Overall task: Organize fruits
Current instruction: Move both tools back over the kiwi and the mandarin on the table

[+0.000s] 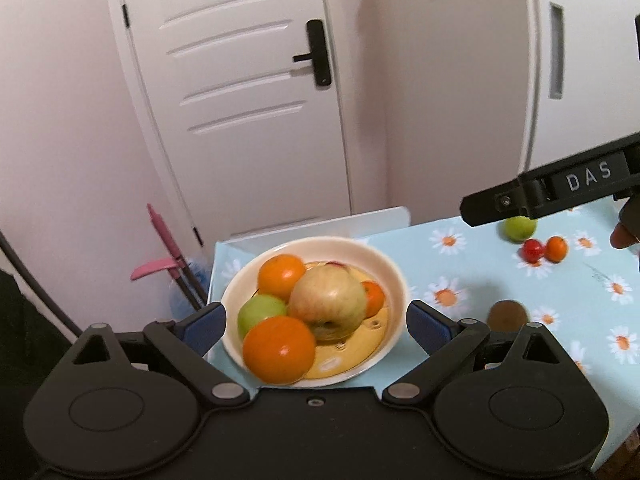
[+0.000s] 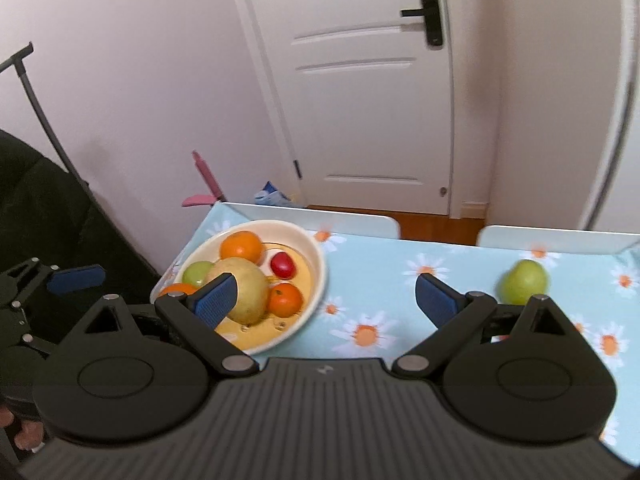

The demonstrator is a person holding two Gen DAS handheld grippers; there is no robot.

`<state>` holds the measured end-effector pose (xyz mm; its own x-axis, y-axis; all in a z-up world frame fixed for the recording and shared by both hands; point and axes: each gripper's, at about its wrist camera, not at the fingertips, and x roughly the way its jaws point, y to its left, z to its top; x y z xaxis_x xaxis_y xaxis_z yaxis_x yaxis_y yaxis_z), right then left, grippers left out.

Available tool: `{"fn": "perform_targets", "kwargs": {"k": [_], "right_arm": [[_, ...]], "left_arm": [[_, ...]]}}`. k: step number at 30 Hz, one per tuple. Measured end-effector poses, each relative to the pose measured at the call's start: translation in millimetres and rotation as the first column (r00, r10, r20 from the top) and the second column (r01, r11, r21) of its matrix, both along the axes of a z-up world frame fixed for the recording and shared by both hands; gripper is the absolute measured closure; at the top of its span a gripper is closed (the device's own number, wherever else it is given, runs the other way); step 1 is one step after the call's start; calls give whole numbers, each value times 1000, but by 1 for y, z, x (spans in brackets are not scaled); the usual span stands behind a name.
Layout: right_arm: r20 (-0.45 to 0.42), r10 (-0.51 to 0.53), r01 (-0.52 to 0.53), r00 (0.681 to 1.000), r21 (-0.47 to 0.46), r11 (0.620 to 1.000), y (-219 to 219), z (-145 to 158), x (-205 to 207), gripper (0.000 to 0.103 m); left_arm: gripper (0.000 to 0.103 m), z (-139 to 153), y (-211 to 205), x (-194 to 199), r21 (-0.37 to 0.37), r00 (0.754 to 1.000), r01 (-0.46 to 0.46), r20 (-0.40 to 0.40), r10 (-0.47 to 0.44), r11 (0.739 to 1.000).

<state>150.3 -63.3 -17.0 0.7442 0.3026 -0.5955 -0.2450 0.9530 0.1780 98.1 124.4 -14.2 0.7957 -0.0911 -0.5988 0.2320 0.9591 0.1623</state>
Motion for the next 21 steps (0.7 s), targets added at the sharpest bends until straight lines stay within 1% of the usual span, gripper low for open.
{"fn": "perform_targets", "kwargs": {"k": [5, 11, 16, 21], "right_arm": [[14, -29, 29, 999, -14, 999, -40, 6, -14, 0], [2, -39, 39, 999, -65, 997, -93, 2, -27, 0], [-14, -22, 21, 1000, -114, 993, -131, -8, -28, 0], [-42, 14, -20, 999, -139, 990, -164, -25, -18, 0]], "left_arm": [[4, 11, -23, -8, -1, 1000, 8, 9, -8, 1000], [4, 14, -60, -13, -16, 1000, 2, -8, -2, 1000], [4, 8, -95, -16, -22, 999, -4, -36, 3, 1000], [4, -9, -129, -15, -20, 997, -23, -71, 21, 1000]]}}
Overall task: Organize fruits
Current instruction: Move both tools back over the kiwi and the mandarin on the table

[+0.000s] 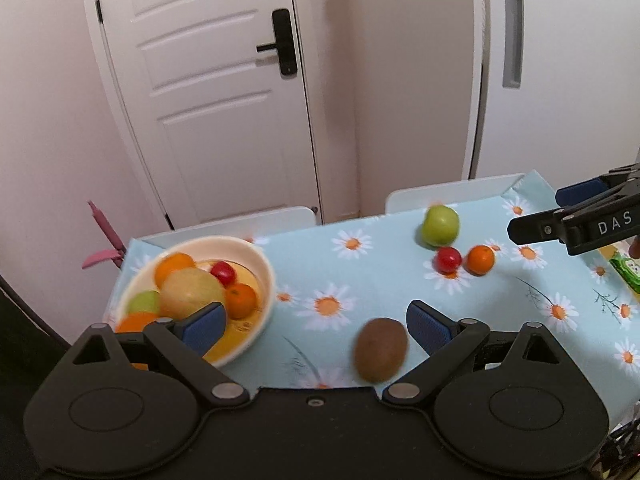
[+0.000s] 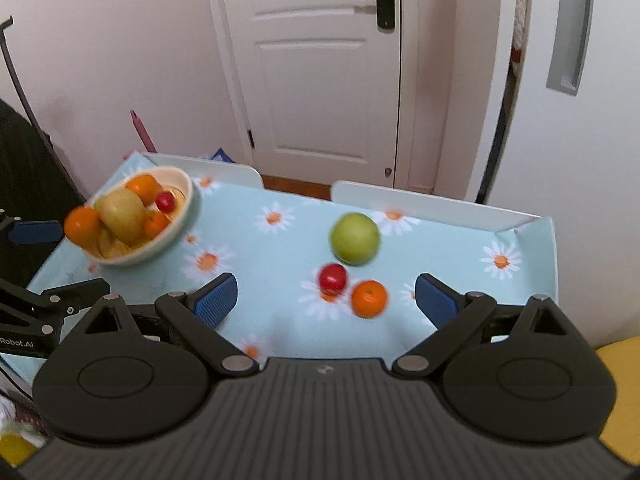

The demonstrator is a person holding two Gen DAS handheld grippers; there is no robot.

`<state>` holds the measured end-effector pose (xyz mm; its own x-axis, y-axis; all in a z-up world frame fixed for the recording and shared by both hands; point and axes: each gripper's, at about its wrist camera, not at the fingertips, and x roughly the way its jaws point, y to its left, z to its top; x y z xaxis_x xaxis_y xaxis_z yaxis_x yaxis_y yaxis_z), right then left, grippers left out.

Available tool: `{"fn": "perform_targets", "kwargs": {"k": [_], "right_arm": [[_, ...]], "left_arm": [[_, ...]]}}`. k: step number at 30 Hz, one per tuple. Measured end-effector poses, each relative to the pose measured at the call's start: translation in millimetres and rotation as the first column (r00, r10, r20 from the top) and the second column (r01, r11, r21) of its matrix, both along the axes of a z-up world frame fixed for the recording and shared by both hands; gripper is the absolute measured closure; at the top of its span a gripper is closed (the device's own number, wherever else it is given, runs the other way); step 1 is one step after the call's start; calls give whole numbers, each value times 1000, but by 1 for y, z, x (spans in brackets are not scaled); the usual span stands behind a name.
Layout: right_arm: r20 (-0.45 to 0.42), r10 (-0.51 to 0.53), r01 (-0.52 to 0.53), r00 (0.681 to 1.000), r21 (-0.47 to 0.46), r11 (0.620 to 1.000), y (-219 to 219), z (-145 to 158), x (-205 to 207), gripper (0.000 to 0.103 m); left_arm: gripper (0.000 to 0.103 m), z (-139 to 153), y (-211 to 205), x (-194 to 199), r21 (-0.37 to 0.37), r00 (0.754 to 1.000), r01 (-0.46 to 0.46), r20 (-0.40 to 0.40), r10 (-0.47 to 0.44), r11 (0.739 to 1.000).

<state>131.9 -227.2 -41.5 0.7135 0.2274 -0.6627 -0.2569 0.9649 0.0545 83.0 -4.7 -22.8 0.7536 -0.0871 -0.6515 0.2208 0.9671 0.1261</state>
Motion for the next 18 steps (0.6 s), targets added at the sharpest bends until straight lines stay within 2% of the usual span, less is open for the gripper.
{"fn": "perform_targets", "kwargs": {"k": [13, 18], "right_arm": [[-54, 122, -124, 991, -42, 991, -44, -60, 40, 0], [-79, 173, -177, 982, -50, 983, -44, -79, 54, 3]], "left_arm": [[5, -63, -54, 23, 19, 993, -93, -73, 94, 995], [16, -85, -57, 36, 43, 987, -118, -104, 122, 992]]}}
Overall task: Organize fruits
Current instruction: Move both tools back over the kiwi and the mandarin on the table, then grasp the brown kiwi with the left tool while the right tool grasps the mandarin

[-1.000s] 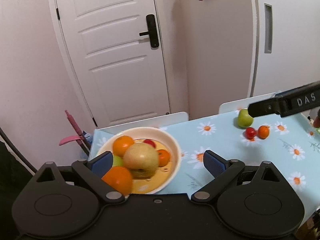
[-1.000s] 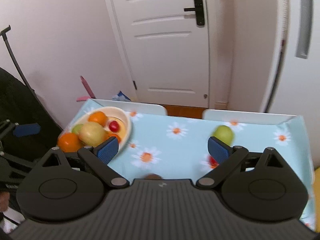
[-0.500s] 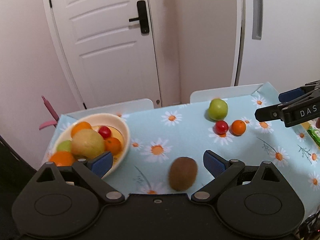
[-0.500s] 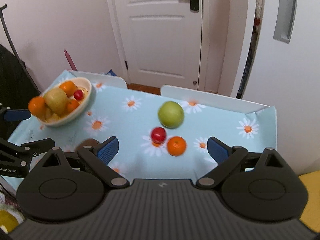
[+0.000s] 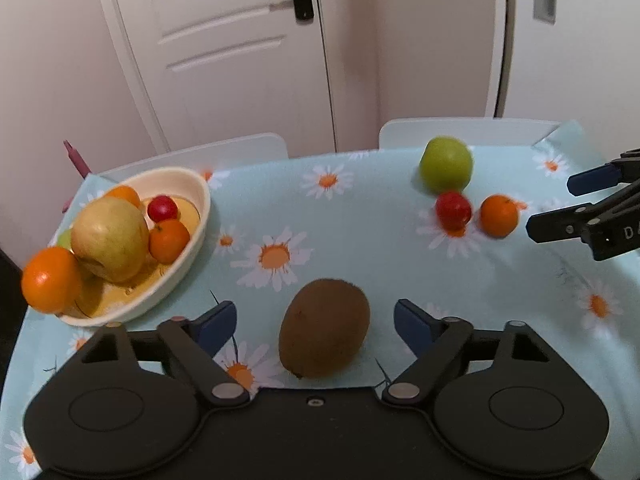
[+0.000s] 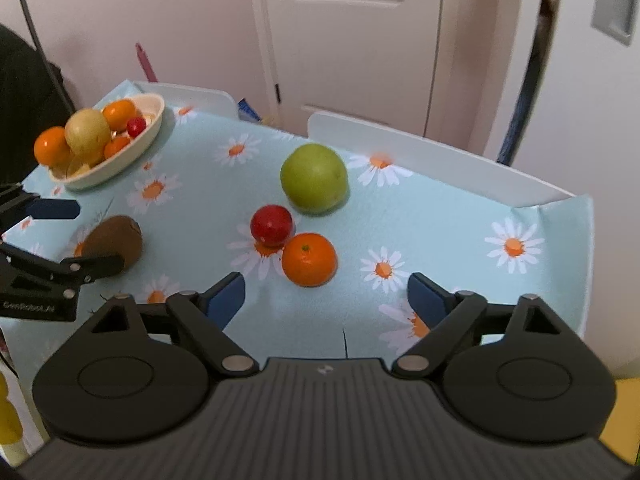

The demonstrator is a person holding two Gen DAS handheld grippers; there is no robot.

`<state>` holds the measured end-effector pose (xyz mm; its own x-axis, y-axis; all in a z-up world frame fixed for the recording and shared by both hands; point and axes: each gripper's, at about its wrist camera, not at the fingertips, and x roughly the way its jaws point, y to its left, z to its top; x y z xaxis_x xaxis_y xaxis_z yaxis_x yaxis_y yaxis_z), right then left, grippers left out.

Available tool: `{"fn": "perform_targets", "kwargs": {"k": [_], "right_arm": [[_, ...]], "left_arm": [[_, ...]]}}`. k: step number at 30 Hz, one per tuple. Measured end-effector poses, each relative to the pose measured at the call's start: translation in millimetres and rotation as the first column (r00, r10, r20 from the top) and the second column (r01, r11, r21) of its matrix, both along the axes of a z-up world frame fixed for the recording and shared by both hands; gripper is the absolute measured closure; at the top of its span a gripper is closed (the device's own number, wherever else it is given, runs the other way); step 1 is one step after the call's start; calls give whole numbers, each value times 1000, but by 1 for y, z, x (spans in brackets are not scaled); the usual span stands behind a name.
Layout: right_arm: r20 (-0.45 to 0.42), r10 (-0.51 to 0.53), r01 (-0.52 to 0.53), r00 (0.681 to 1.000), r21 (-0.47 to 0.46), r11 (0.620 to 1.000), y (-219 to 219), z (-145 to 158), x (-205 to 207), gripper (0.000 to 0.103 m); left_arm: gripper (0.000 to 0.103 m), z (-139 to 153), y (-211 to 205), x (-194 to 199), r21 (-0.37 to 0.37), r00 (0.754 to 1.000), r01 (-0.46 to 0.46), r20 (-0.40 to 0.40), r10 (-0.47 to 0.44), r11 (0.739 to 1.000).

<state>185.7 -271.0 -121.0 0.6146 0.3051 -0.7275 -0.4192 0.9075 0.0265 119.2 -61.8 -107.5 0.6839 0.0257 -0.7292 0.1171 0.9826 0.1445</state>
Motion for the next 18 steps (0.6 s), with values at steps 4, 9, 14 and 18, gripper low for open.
{"fn": "perform_targets", "kwargs": {"k": [4, 9, 14, 18], "right_arm": [[-20, 30, -30, 999, 5, 1000, 3, -9, 7, 10], [-27, 53, -53, 998, 4, 999, 8, -16, 13, 15], [-29, 71, -71, 997, -11, 997, 12, -18, 18, 22], [-34, 77, -77, 996, -17, 997, 15, -20, 22, 25]], "left_arm": [[26, -10, -1, 7, 14, 1000, 8, -13, -8, 1000], [44, -18, -2, 13, 13, 998, 35, -50, -35, 999], [47, -19, -4, 10, 26, 998, 43, -44, -42, 999], [48, -18, -4, 10, 27, 998, 35, -45, -34, 999]]}}
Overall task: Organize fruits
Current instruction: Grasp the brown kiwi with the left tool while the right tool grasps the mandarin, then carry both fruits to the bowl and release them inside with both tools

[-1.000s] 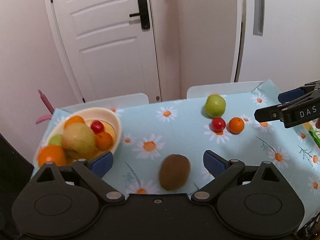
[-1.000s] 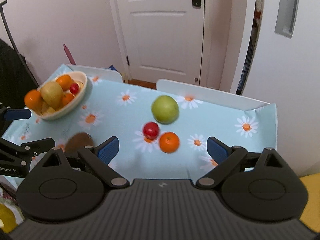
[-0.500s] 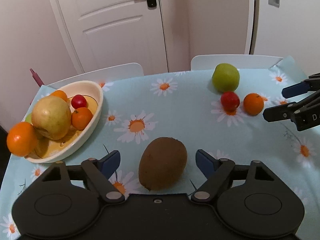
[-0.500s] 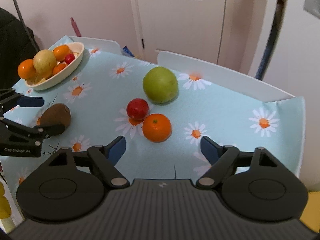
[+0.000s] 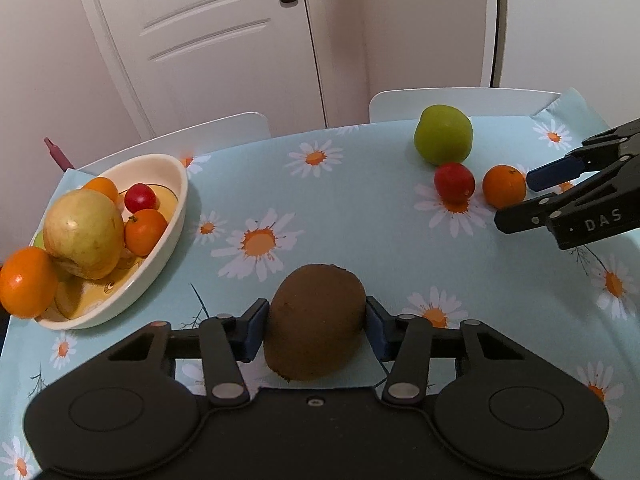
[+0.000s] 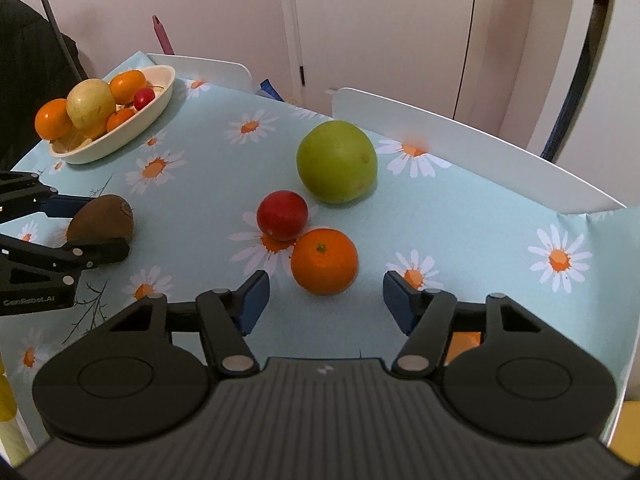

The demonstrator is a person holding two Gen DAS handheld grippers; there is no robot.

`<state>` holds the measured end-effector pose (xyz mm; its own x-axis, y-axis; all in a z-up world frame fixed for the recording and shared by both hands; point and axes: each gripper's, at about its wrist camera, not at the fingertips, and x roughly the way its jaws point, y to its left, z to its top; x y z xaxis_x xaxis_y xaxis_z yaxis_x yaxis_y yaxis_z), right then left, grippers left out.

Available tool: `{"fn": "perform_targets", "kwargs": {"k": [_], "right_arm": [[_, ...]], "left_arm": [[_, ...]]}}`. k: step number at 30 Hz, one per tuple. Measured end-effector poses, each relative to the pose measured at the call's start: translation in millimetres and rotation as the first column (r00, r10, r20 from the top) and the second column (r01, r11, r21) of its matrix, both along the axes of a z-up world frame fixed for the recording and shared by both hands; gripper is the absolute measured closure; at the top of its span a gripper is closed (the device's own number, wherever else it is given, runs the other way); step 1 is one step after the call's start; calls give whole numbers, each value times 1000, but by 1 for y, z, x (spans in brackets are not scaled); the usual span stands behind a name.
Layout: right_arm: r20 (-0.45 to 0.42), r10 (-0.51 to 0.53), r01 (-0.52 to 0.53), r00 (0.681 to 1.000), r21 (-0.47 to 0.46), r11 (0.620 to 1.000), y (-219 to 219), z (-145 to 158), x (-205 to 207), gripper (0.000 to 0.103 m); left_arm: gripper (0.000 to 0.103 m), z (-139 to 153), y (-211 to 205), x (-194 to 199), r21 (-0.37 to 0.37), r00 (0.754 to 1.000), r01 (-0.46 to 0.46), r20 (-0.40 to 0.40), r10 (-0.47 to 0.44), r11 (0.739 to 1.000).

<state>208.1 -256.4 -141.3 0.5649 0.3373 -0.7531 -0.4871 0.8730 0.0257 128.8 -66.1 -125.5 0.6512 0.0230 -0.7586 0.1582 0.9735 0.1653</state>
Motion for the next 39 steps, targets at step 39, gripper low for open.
{"fn": "perform_targets", "kwargs": {"k": [39], "right_arm": [[87, 20, -23, 996, 26, 999, 57, 99, -37, 52]], "left_arm": [[50, 104, 51, -43, -49, 981, -127, 139, 133, 991]]}}
